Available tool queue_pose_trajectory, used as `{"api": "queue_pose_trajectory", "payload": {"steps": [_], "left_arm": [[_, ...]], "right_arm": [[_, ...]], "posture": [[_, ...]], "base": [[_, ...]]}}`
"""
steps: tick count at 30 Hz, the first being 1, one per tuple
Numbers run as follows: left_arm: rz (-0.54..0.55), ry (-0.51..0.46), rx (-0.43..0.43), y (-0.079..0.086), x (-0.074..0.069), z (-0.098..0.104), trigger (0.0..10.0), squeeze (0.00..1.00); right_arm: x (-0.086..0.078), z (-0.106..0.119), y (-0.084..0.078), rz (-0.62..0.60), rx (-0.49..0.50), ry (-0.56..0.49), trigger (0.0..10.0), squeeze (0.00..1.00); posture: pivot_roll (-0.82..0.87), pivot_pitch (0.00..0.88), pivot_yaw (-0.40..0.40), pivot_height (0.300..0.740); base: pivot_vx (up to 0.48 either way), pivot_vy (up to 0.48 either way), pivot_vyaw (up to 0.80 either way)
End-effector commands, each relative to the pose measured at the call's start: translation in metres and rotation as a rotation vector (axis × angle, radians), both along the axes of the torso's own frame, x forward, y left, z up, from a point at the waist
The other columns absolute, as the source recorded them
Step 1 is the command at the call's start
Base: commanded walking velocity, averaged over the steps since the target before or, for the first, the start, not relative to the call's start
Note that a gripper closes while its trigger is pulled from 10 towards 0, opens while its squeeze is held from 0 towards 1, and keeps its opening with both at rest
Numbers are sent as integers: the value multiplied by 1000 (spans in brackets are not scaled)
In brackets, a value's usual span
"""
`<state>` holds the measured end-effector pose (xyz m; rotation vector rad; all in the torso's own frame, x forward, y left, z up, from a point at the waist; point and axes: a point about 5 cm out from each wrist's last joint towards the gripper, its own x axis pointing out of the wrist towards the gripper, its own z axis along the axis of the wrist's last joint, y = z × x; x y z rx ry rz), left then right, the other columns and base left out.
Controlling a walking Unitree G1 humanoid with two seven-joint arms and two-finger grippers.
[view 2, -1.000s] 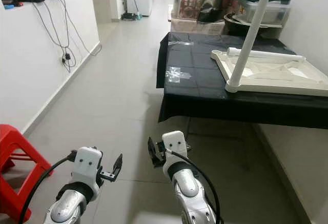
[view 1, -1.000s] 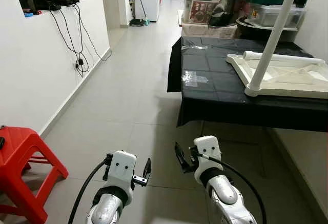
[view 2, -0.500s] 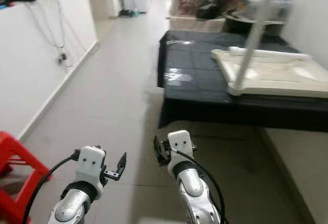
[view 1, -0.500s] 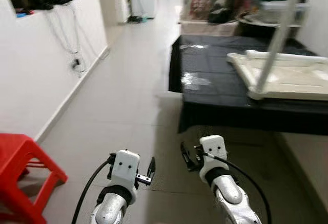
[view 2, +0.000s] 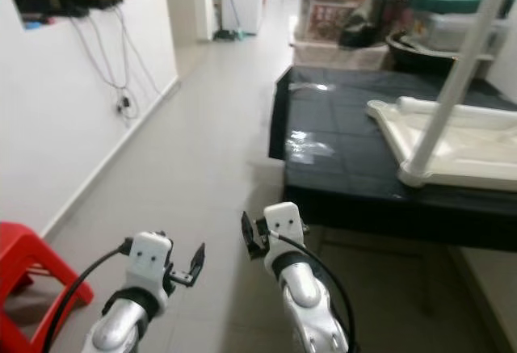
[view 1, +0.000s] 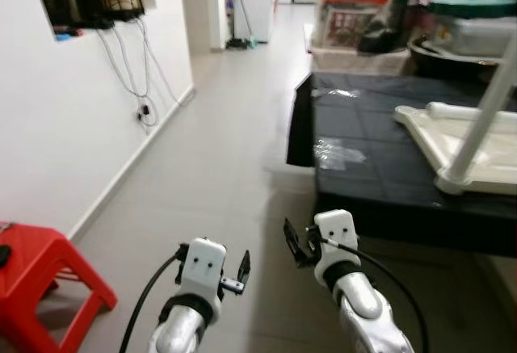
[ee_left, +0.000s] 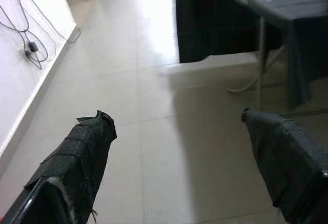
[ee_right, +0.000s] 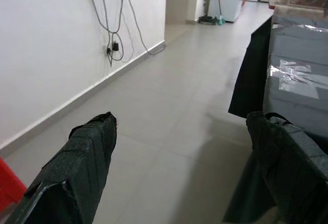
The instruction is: Building children table
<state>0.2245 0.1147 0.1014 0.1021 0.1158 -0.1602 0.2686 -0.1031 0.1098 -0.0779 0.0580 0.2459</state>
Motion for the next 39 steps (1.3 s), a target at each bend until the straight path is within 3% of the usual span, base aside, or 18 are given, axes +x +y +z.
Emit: {"api": "queue_pose_trajectory", "payload": {"steps": [1,8,15,31,39], "left_arm": [[-25,-4,-10,-8,1,2,10000,0],[-25,-7,-13,-8,1,2,10000,0],[-24,-6,-14,-8,1,1,10000,0],[-20,-4,-16,-8,2,1,10000,0],[-20,-5,-18,-8,2,1,10000,0]], "right_arm": [[0,-2,-10,-28,-15,3,10000,0],[1,-1,-11,-36,-7,-2,10000,0],[1,-2,-10,-34,-9,3,10000,0],[3,0,-11,-31,-11,-6,10000,0],[11,12,-13,-46,40,-51,10000,0]], "posture": [[63,0,-28,740],[64,0,-31,740],[63,0,-31,740],[64,0,-33,740],[64,0,-34,740]], "base": [[322,0,0],[326,0,0],[324,0,-765],[326,0,0],[322,0,0]]}}
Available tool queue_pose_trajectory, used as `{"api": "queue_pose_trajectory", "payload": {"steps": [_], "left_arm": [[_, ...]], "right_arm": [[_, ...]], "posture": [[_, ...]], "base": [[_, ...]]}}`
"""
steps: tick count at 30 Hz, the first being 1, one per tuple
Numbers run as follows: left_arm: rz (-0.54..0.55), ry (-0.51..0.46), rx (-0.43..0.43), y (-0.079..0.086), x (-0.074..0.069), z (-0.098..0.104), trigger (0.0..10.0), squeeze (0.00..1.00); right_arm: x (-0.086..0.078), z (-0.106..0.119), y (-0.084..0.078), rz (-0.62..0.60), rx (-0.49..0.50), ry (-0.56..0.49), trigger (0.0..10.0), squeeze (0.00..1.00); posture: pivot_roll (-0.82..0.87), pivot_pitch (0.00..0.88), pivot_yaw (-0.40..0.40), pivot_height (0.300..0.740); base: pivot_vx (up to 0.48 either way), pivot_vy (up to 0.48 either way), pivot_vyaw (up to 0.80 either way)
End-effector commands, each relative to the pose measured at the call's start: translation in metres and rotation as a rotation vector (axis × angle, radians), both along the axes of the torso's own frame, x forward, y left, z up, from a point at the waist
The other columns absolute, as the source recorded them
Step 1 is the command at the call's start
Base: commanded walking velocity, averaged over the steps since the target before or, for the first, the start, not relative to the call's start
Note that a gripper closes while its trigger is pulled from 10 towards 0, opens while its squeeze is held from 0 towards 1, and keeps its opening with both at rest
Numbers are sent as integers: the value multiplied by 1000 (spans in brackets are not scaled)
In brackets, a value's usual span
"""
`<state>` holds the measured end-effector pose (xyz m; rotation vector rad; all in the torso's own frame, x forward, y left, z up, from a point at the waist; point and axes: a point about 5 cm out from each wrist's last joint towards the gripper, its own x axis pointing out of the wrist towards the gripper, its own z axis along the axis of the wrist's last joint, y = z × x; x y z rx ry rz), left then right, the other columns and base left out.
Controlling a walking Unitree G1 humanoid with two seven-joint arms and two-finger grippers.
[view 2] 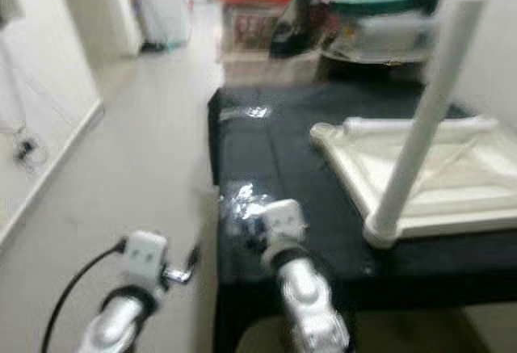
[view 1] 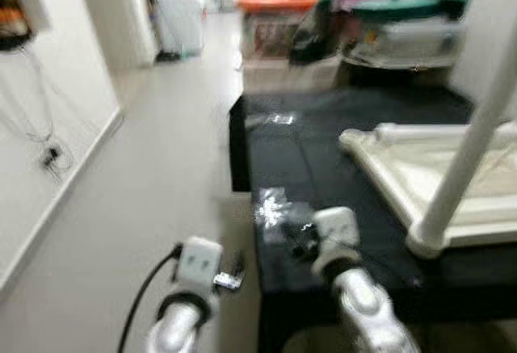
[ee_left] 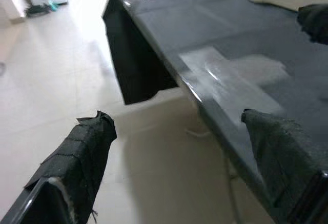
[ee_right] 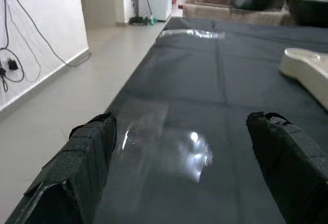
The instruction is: Building children table
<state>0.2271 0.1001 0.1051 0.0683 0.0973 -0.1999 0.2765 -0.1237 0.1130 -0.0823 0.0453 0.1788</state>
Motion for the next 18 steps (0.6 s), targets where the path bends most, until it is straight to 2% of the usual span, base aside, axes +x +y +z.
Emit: {"api": "queue_pose_trajectory", "payload": {"steps": [1,5,8,11,13,14,15,16,18], "left_arm": [[18,9,19,6,0,-2,10000,0],[25,11,20,7,0,-2,10000,0],[44,34,8,8,-1,-4,10000,0],[43,38,8,8,-1,-4,10000,0],[38,38,11,7,-2,-4,10000,0],[38,38,11,7,-2,-4,10000,0],[37,37,10,6,-3,-3,10000,0],[37,37,10,6,-3,-3,10000,0],[34,36,9,4,-5,-2,10000,0]], "right_arm": [[3,8,8,21,43,-36,10000,0],[10,19,8,16,38,-75,10000,0],[36,47,2,-33,-19,-155,10000,0],[43,53,0,-46,-32,-170,10000,0],[58,65,-5,-81,-46,-182,10000,0],[58,65,-5,-81,-46,-182,10000,0],[68,70,-8,-102,-50,-178,10000,0],[68,70,-8,-102,-50,-178,10000,0],[81,76,-13,-135,-58,-166,10000,0]], "posture": [[64,0,-34,740],[64,0,-38,740],[66,0,-45,740],[67,0,-45,740],[69,0,-52,740],[69,0,-52,740],[70,0,-54,740],[70,0,-54,740],[72,0,-57,740]], "base": [[326,0,0],[326,0,0],[0,0,0],[0,0,0],[0,0,0],[0,0,0],[0,0,0],[0,0,0],[0,0,-569]]}}
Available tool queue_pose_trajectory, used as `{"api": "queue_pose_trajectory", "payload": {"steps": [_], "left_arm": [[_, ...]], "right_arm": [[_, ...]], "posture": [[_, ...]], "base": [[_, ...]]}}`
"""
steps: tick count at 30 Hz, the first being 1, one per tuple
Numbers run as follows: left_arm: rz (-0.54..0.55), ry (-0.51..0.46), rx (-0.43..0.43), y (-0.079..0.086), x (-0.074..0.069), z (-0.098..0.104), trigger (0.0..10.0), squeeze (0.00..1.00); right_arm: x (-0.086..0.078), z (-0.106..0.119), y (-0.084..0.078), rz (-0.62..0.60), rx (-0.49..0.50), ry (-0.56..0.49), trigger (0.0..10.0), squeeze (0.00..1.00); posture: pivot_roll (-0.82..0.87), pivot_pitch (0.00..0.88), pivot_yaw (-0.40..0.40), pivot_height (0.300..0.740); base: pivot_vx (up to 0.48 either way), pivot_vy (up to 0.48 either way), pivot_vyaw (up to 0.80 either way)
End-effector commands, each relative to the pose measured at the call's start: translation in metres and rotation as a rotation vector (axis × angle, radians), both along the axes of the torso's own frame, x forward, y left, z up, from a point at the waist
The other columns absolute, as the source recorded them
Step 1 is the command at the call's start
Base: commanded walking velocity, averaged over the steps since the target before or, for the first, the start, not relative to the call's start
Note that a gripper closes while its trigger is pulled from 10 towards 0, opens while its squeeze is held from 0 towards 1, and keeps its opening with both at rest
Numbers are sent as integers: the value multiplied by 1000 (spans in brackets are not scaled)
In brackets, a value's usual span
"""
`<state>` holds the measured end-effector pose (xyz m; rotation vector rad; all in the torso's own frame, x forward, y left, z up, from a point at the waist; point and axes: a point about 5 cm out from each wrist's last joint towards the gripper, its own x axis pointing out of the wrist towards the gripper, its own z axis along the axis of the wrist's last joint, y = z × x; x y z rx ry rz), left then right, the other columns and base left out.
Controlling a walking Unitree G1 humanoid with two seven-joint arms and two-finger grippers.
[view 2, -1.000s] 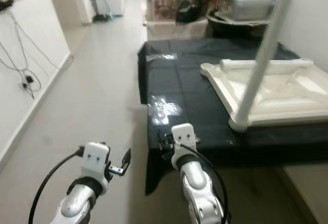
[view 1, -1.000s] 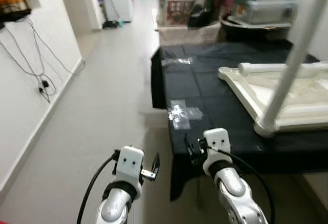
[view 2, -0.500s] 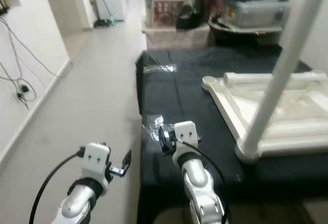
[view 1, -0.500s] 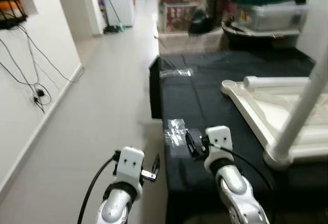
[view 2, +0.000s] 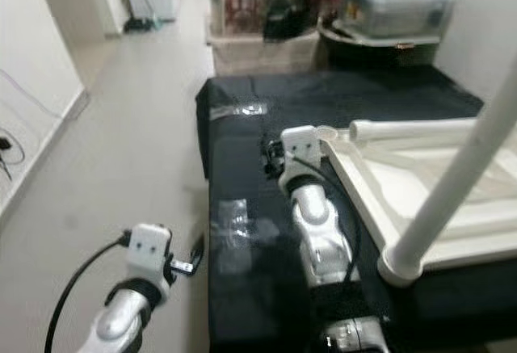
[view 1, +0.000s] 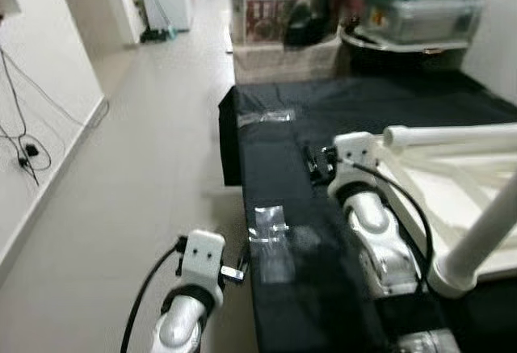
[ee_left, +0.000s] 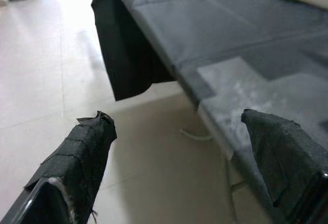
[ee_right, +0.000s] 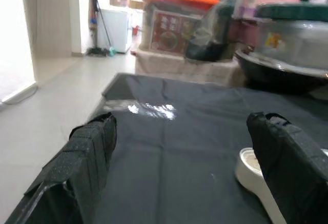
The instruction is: Building children table
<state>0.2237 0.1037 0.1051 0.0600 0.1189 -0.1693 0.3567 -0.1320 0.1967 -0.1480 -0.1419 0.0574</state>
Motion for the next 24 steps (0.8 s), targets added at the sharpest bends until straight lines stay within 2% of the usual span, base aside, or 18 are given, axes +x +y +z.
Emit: {"api": "queue_pose_trajectory", "payload": {"steps": [1,2,3,5,7,8,9,10,11,14,15,18,23,24], "left_arm": [[-1,11,15,0,-3,0,10000,0],[-1,11,15,0,-3,0,10000,0],[-8,6,14,-2,-6,2,10000,0],[-8,6,14,-2,-6,2,10000,0],[-12,4,13,-2,-7,4,10000,0],[-17,5,11,-3,-10,5,10000,0],[-17,5,11,-3,-10,5,10000,0],[-19,6,8,-4,-12,7,10000,0],[-19,6,8,-4,-12,7,10000,0],[-25,17,-5,-6,-18,9,10000,0],[-25,17,-5,-6,-18,9,10000,0],[-29,24,-9,-8,-23,11,10000,0],[-28,35,-15,-9,-27,13,10000,0],[-27,40,-18,-10,-29,14,10000,0]], "right_arm": [[5,-6,-6,-33,-2,44,10000,0],[5,-6,-6,-33,-2,44,10000,0],[15,-3,-7,-58,-6,84,10000,0],[15,-3,-7,-58,-6,84,10000,0],[20,-3,-9,-73,1,115,10000,0],[26,-5,-12,-95,19,176,10000,0],[26,-5,-12,-95,19,176,10000,0],[32,-8,-17,-127,23,243,10000,0],[32,-8,-17,-127,23,243,10000,0],[43,-12,-37,-223,23,369,10000,0],[43,-12,-37,-223,23,369,10000,0],[46,-18,-55,-330,3,444,10000,0],[45,-20,-73,-434,8,480,10000,0],[44,-20,-83,-490,24,497,10000,0]], "posture": [[75,2,-61,740],[75,2,-61,740],[77,16,-65,740],[77,16,-65,740],[77,24,-64,740],[78,37,-69,740],[78,37,-69,740],[80,51,-71,740],[80,51,-71,740],[79,70,-73,740],[79,70,-73,740],[77,85,-74,740],[78,95,-74,740],[78,110,-77,740]], "base": [[0,0,-800],[0,0,-800],[0,0,-800],[0,0,-800],[0,0,0],[0,0,0],[0,0,0],[0,0,0],[0,0,0],[0,0,0],[0,0,0],[0,0,0],[0,0,0],[0,0,0]]}}
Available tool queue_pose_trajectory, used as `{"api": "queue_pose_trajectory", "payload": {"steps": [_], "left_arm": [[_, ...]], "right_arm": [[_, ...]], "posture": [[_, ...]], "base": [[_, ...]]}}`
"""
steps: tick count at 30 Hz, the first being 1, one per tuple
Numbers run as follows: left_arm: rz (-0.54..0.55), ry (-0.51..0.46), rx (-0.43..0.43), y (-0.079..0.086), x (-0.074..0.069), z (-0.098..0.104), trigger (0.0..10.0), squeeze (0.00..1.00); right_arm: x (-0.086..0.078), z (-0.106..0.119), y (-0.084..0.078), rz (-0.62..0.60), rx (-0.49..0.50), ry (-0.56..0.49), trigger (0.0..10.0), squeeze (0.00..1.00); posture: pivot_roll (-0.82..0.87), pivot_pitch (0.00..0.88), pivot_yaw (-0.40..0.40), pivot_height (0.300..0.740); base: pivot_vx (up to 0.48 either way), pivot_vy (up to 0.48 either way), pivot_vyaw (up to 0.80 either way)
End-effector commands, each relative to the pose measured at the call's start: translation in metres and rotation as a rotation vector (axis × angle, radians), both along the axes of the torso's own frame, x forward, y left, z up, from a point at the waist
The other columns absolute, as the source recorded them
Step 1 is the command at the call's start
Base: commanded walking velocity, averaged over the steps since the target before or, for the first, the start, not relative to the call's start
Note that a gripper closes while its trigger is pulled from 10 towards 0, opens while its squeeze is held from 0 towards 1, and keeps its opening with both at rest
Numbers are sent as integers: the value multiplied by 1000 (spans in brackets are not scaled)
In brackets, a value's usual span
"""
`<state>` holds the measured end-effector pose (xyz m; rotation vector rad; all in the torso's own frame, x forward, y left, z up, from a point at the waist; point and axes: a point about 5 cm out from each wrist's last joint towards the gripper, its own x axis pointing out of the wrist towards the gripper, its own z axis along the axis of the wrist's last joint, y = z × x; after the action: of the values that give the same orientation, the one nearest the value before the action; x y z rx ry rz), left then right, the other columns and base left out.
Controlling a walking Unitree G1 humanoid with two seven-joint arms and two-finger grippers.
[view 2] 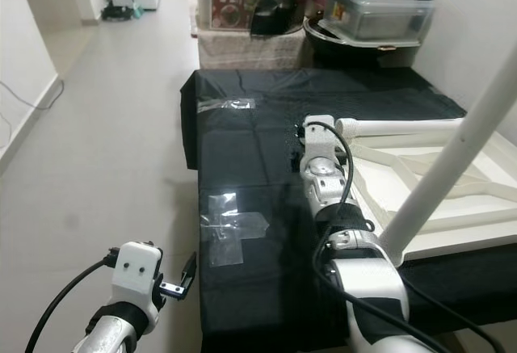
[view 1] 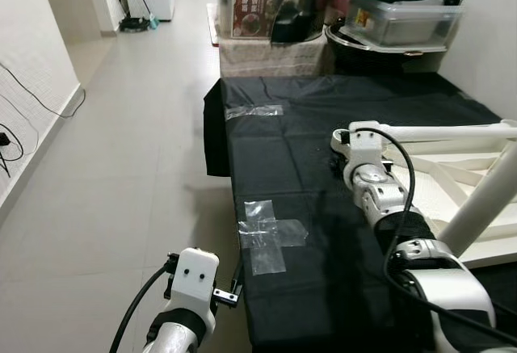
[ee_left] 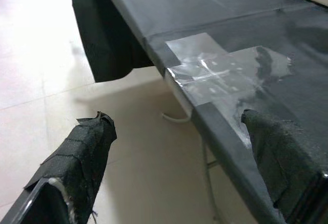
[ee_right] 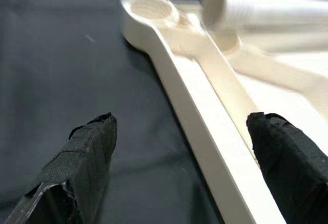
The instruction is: Building children table
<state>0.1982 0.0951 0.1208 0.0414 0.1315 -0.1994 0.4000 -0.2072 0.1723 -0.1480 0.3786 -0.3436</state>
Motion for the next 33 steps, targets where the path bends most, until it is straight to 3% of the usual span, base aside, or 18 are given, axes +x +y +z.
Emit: {"api": "queue_pose_trajectory", "payload": {"steps": [1,11,20,21,22,23,33], "left_arm": [[1,25,1,-2,-5,-1,10000,0],[4,37,-7,-4,-10,4,10000,0],[9,43,-9,-4,-11,6,10000,0],[12,44,-12,-4,-11,7,10000,0],[12,44,-12,-4,-11,7,10000,0],[13,44,-12,-4,-11,7,10000,0],[18,45,-10,-4,-10,8,10000,0]], "right_arm": [[0,4,-11,-67,5,11,10000,0],[-10,-15,-29,-169,123,123,10000,0],[-14,-25,-28,-160,164,185,10000,0],[-14,-26,-27,-143,180,196,4824,0],[-14,-26,-27,-143,180,196,4824,0],[-14,-26,-27,-135,181,202,0,0],[-10,-15,-29,-107,158,175,0,0]], "posture": [[78,110,-77,740],[74,151,-84,740],[66,167,-87,740],[66,168,-88,740],[66,168,-88,740],[64,169,-89,740],[58,171,-91,740]], "base": [[0,0,0],[0,0,0],[0,0,0],[0,0,0],[0,0,0],[0,0,0],[0,0,0]]}}
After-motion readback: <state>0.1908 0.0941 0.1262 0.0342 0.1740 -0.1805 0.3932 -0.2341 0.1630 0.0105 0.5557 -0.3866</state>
